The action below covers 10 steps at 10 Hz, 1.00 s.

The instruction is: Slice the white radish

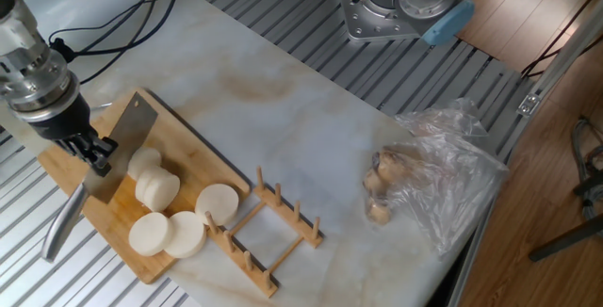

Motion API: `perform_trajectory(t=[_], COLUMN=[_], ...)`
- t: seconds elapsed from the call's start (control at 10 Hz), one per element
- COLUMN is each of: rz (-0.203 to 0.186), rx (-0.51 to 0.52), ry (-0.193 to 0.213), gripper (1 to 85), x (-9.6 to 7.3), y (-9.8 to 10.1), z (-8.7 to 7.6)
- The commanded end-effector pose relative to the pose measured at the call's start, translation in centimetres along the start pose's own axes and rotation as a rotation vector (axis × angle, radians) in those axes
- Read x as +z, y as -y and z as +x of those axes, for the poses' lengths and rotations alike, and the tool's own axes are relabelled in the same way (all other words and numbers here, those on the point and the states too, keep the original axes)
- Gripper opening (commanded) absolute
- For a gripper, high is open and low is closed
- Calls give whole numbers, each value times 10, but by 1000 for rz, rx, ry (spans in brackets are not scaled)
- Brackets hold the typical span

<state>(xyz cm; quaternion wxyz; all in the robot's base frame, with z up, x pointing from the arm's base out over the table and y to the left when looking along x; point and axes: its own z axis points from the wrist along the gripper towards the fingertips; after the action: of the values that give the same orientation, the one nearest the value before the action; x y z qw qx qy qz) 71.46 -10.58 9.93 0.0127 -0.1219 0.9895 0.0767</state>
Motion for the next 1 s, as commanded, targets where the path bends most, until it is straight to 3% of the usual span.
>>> perform_trajectory(t=[0.0, 0.3, 0.4, 0.7, 0.9], rz=[-16, -3, -17, -41, -39], rx=[3, -1, -6, -35, -46], ry=[17, 59, 77, 38, 22], gripper=[13, 30, 67, 193, 227], x=[-3, -6, -6, -3, -3], y=[-4, -2, -5, -11, -10], z=[-4, -20, -25, -15, -10])
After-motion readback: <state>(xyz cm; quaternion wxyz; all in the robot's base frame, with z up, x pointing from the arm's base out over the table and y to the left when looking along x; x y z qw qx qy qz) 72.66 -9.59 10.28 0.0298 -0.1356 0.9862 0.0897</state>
